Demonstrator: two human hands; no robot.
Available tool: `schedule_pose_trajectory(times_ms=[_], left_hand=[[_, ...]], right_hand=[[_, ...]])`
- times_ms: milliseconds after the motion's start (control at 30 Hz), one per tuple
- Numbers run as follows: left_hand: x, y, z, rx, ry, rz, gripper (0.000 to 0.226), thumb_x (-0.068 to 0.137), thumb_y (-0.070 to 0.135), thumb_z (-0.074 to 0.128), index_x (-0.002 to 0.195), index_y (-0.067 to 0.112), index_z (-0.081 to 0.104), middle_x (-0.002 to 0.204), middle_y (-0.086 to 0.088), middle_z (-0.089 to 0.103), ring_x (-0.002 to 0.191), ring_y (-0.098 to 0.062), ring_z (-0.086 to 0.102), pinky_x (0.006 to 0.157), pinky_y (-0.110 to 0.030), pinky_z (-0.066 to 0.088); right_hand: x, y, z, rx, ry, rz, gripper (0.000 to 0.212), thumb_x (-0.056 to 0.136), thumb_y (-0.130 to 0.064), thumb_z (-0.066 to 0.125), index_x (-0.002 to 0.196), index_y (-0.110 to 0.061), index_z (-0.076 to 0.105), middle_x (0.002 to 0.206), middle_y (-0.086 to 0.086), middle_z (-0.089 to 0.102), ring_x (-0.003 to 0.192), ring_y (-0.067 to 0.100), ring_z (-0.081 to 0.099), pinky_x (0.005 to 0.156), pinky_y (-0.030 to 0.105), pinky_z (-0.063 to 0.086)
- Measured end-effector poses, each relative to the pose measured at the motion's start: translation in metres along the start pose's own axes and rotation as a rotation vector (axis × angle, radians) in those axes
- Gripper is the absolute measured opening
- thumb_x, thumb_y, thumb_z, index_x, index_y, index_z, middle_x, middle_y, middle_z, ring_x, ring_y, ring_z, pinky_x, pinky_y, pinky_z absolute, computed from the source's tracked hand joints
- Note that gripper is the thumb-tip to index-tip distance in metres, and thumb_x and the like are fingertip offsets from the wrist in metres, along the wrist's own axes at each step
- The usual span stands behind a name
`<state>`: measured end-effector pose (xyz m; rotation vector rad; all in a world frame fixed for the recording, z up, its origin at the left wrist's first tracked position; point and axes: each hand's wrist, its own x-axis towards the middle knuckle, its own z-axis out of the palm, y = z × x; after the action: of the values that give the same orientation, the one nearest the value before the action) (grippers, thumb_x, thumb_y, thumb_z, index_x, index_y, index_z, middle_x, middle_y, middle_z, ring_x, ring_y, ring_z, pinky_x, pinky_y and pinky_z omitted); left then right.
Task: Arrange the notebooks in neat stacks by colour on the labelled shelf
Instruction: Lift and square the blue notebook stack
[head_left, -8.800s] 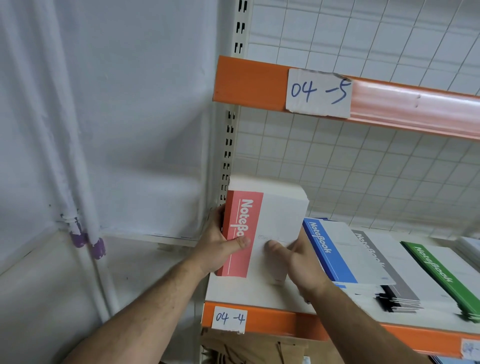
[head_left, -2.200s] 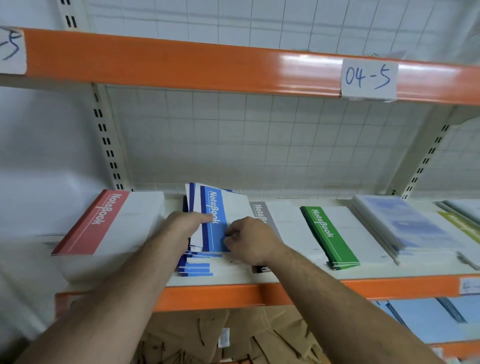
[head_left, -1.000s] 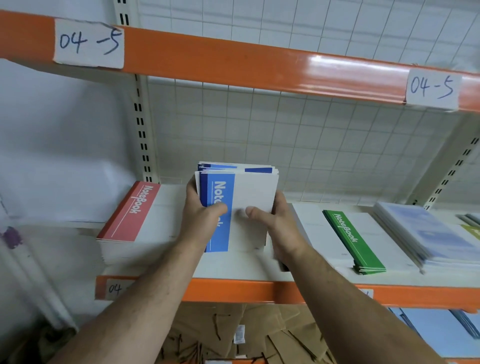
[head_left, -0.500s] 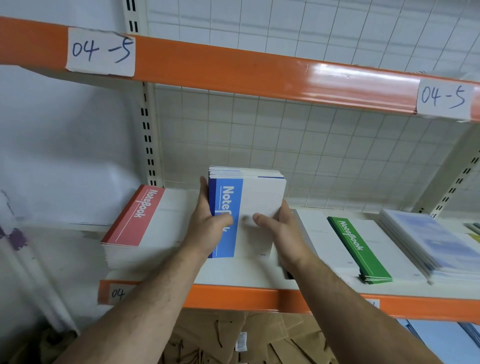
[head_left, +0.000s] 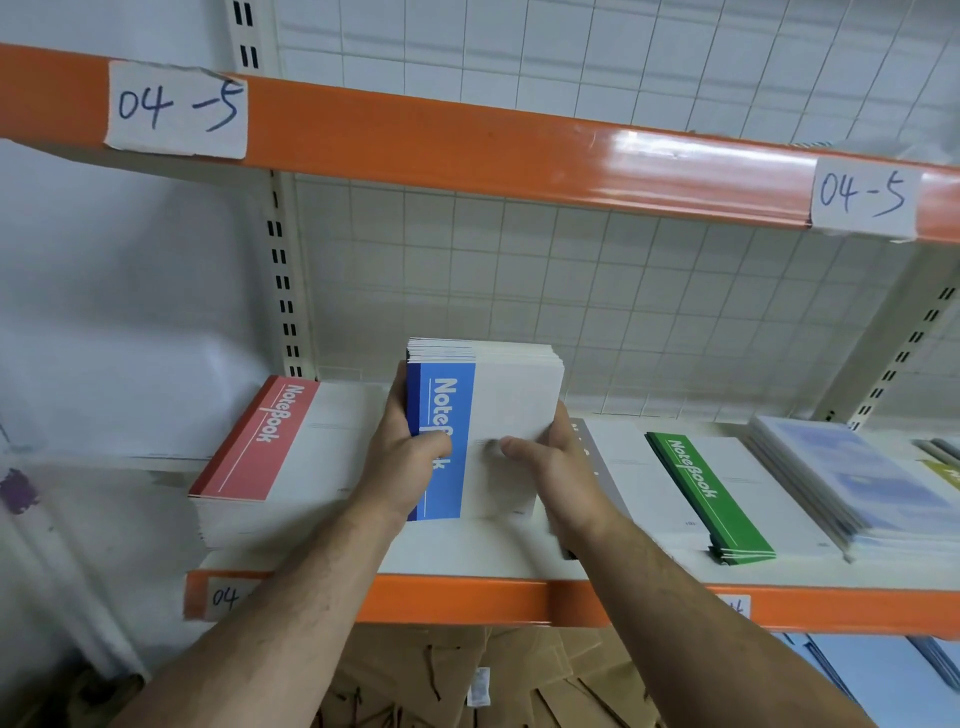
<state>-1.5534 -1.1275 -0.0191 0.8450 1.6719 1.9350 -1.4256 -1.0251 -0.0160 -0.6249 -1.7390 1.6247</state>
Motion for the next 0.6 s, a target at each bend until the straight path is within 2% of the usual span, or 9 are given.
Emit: schedule_pose_trajectory(times_ms=[133, 233, 367, 467, 600], left_hand=[[0.0, -0.003, -0.002, 0.027, 0.009, -0.041, 0.072, 0.057, 0.009, 0.051, 0.126, 0.031, 0.054, 0.096, 0.01, 0.07, 0.092, -0.019, 0.066, 0.079, -0.039, 0.053], [0.002, -0.006, -0.002, 0.063, 0.017, -0.085, 0.068, 0.059, 0.012, 0.055, 0.125, 0.032, 0.051, 0.101, 0.007, 0.069, 0.099, -0.023, 0.067, 0.08, -0.04, 0.055], [0.003, -0.005, -0.003, 0.109, 0.022, -0.089, 0.064, 0.06, 0.014, 0.058, 0.121, 0.032, 0.05, 0.103, 0.006, 0.068, 0.098, -0.02, 0.067, 0.084, -0.042, 0.056], [0.004, -0.006, -0.003, 0.134, 0.009, -0.081, 0.066, 0.064, 0.013, 0.061, 0.126, 0.029, 0.048, 0.108, 0.004, 0.067, 0.099, -0.019, 0.066, 0.084, -0.041, 0.056], [0.007, -0.009, -0.003, 0.153, 0.007, -0.059, 0.062, 0.082, -0.003, 0.061, 0.132, 0.03, 0.045, 0.113, 0.006, 0.065, 0.104, -0.017, 0.064, 0.087, -0.04, 0.055]], right_hand=[[-0.001, 0.0, 0.0, -0.019, 0.009, 0.021, 0.06, 0.077, -0.01, 0.065, 0.132, -0.027, 0.05, 0.12, -0.008, 0.068, 0.112, 0.011, 0.062, 0.089, 0.03, 0.052], [-0.001, 0.004, -0.003, -0.069, 0.005, 0.046, 0.053, 0.089, 0.002, 0.057, 0.134, -0.026, 0.048, 0.123, -0.009, 0.067, 0.114, 0.01, 0.061, 0.093, 0.031, 0.051], [-0.004, 0.014, -0.006, -0.17, -0.027, 0.072, 0.049, 0.089, -0.004, 0.055, 0.133, -0.025, 0.05, 0.124, -0.009, 0.067, 0.117, 0.011, 0.062, 0.103, 0.043, 0.049], [-0.005, 0.019, -0.006, -0.214, -0.021, 0.07, 0.04, 0.098, -0.006, 0.051, 0.133, -0.026, 0.05, 0.126, -0.011, 0.066, 0.118, 0.009, 0.06, 0.104, 0.04, 0.048], [-0.005, 0.018, -0.005, -0.273, 0.001, 0.041, 0.033, 0.099, -0.005, 0.05, 0.128, -0.021, 0.053, 0.121, -0.006, 0.068, 0.112, 0.01, 0.063, 0.099, 0.039, 0.051]])
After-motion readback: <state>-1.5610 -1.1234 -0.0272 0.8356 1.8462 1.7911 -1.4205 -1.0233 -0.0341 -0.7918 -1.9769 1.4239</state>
